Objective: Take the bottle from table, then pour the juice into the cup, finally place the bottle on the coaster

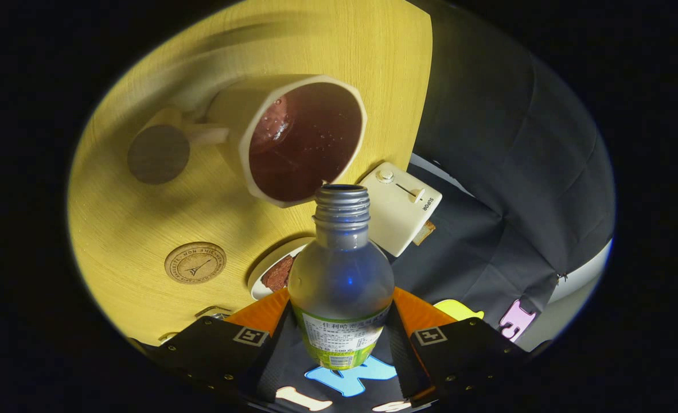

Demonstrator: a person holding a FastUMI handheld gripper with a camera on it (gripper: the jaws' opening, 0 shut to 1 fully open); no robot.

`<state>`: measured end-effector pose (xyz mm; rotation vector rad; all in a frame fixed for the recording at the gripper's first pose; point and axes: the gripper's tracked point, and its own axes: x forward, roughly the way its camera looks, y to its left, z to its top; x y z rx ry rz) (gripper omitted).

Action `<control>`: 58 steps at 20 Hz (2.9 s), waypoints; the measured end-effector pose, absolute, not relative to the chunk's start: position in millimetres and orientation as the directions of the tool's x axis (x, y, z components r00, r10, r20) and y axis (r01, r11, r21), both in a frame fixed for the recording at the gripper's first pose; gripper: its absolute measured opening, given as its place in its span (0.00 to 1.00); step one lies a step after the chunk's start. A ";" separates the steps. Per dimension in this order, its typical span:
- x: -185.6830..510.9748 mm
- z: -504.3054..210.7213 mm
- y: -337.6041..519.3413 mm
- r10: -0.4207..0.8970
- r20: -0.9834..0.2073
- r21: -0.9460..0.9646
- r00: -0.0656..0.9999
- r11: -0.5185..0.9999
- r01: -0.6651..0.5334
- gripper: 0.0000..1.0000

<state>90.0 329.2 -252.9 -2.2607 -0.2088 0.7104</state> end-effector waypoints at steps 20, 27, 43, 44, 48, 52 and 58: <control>81.0 -268.2 321.0 0.350 -0.471 -0.758 0.810 -0.630 -0.168 0.77; 74.7 -265.9 319.1 0.377 -0.467 -0.819 0.800 -0.525 -0.231 0.77; 82.5 -252.0 280.8 0.347 -0.438 -0.899 0.830 -0.146 -0.413 0.78; 83.4 -250.4 277.1 0.342 -0.435 -0.899 0.833 -0.122 -0.420 0.77; 85.7 -247.3 265.0 0.329 -0.429 -0.890 0.841 0.006 -0.456 0.77; 84.7 -248.4 259.8 0.325 -0.447 -0.855 0.834 0.120 -0.505 0.77; 82.3 -251.7 248.7 0.314 -0.467 -0.787 0.826 0.278 -0.551 0.77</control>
